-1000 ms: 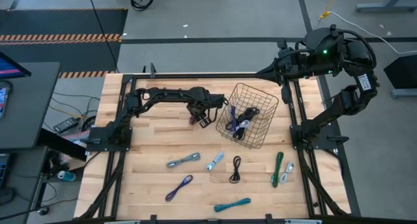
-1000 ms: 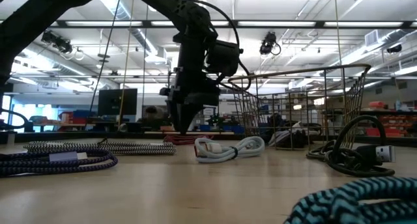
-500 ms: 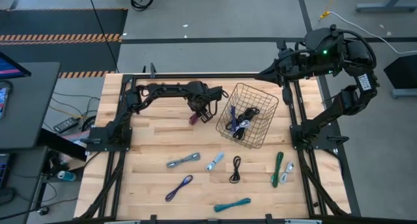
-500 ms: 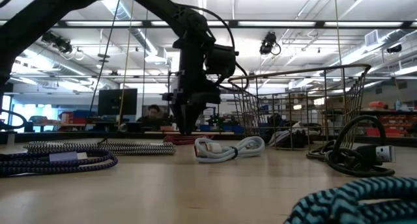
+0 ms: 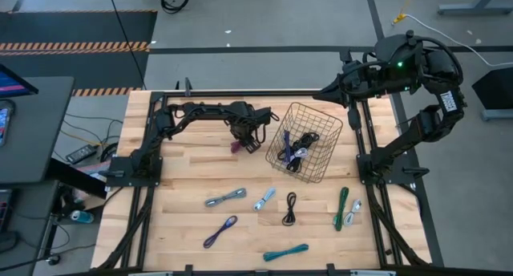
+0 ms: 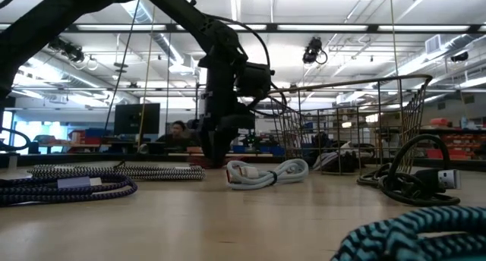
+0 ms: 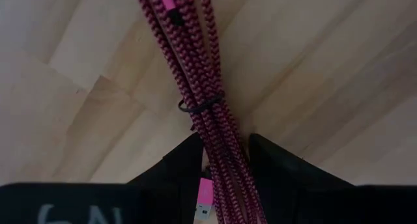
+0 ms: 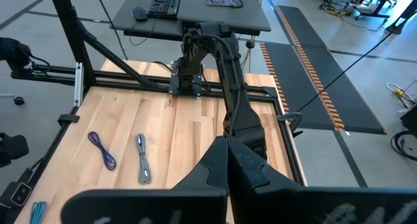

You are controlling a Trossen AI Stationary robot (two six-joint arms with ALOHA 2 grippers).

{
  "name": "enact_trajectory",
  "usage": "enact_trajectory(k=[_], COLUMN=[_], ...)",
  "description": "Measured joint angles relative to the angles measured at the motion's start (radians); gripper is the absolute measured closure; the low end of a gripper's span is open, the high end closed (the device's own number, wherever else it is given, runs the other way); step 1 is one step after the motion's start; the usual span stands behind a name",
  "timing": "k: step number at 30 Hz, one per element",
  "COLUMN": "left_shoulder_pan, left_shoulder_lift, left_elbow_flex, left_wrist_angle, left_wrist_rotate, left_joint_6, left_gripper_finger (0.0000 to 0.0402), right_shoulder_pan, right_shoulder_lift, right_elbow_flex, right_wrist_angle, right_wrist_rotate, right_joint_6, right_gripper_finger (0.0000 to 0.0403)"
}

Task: Pick and place USB-C Cables
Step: Put the pink patterned charger cable into the gold wire basket

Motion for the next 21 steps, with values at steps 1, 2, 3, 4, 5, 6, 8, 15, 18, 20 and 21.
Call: enact_trajectory(k=[1, 2, 3, 4, 5, 6, 8, 15, 18, 20, 21], left_shoulder_pan=[0.0, 0.0, 0.0, -0.001, -0.002, -0.002, -0.002, -0.001, -0.003, -0.002, -0.002], left_shoulder_lift=[0.0, 0.0, 0.0, 0.0, 0.001, 0.001, 0.003, 0.006, -0.012, -0.046, -0.063], left_elbow_flex=[-0.007, -0.015, -0.021, -0.024, -0.025, -0.025, -0.015, 0.055, 0.089, 0.108, 0.118], left_wrist_angle=[0.0, 0.005, 0.012, 0.015, 0.021, 0.026, 0.021, -0.03, -0.071, -0.09, -0.101], left_wrist_rotate=[0.0, 0.0, 0.0, -0.001, -0.002, -0.002, 0.0, -0.019, -0.063, -0.082, -0.095], left_joint_6=[-0.001, 0.001, 0.009, 0.025, 0.032, 0.034, 0.031, 0.083, 0.091, 0.091, 0.091], left_gripper_finger=[0.0267, 0.0267, 0.0267, 0.0267, 0.0267, 0.027, 0.0289, 0.0382, 0.0382, 0.0382, 0.0382], right_shoulder_pan=[0.0, 0.0, 0.0, 0.0, 0.0, 0.0, 0.0, 0.0, 0.0, 0.0, 0.0], right_shoulder_lift=[0.0, 0.0, 0.0, 0.0, 0.0, 0.0, 0.0, 0.0, 0.0, 0.0, 0.0], right_elbow_flex=[0.0, 0.0, 0.0, 0.0, 0.0, 0.0, 0.0, 0.0, 0.0, 0.0, 0.0], right_wrist_angle=[0.0, 0.0, 0.0, 0.0, 0.001, 0.001, 0.001, 0.0, 0.0, 0.0, 0.0], right_wrist_rotate=[0.0, 0.0, 0.0, 0.0, 0.0, 0.0, 0.0, 0.0, 0.0, 0.0, 0.0], right_joint_6=[0.0, 0.0, 0.0, 0.0, 0.0, 0.0, 0.0, 0.022, 0.027, 0.029, 0.029], right_gripper_finger=[0.0402, 0.0402, 0.0402, 0.0402, 0.0402, 0.0402, 0.0402, 0.0402, 0.0402, 0.0402, 0.0402])
